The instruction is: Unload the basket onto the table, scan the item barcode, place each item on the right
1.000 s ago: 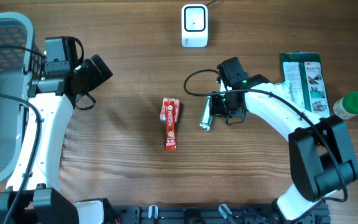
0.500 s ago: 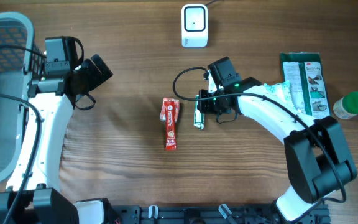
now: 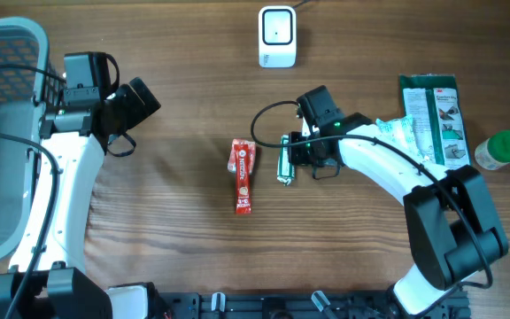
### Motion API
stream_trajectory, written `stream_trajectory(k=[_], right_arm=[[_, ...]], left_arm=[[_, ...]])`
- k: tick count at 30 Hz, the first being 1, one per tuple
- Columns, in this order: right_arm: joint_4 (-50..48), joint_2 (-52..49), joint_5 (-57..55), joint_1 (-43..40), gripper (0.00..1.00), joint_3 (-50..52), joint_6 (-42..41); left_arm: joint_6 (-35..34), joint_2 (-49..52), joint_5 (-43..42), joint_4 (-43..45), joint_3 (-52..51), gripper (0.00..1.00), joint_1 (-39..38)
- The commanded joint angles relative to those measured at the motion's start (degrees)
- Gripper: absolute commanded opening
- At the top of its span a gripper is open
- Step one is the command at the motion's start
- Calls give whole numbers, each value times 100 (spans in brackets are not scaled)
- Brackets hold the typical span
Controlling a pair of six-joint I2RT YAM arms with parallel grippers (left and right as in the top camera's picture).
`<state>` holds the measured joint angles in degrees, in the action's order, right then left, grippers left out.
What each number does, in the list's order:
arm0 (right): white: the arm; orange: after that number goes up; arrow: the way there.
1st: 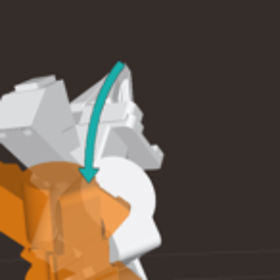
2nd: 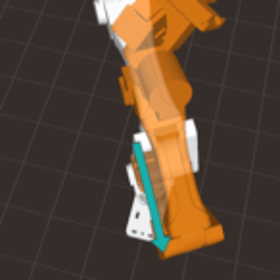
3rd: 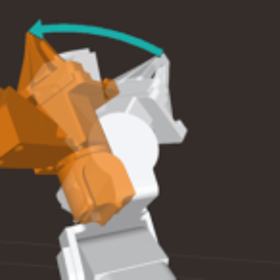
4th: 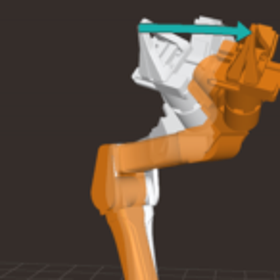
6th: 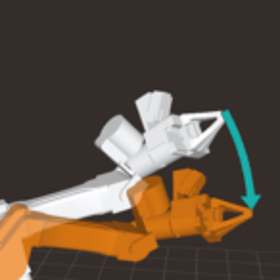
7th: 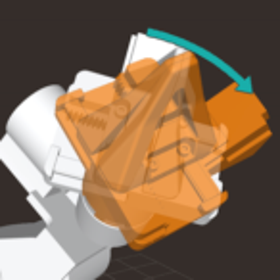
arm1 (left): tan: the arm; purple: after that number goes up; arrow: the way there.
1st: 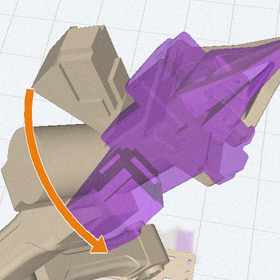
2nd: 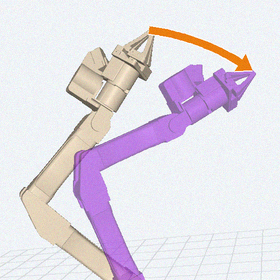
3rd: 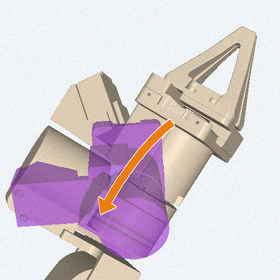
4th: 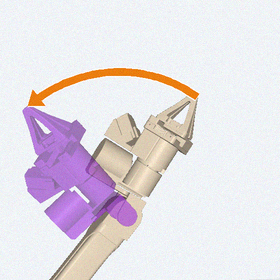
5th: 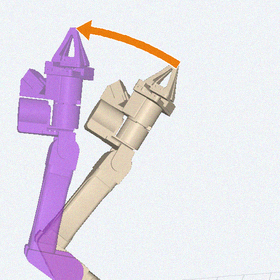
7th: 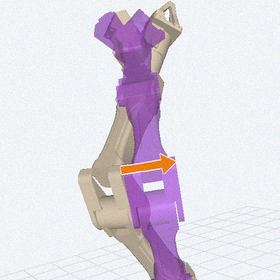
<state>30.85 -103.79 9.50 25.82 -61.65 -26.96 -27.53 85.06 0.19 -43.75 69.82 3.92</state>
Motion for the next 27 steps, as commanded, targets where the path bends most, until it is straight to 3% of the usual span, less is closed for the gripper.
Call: stream_trajectory(k=[1,10,16,19,27], right_arm=[[188,103,-776,-20,22,203,-15],[479,105,-1191,-446,24,201,-4],[457,271,323,-686,31,-127,92],[435,415,601,-557,34,-173,-468],[407,446,-997,439,55,-162,-1547]], left_arm=[[7,-52,57,-4,48,100,22],[7,-52,57,-4,48,100,22],[4,-52,57,-4,48,100,22],[7,-52,57,-4,48,100,22],[4,-52,57,-4,48,100,22]])
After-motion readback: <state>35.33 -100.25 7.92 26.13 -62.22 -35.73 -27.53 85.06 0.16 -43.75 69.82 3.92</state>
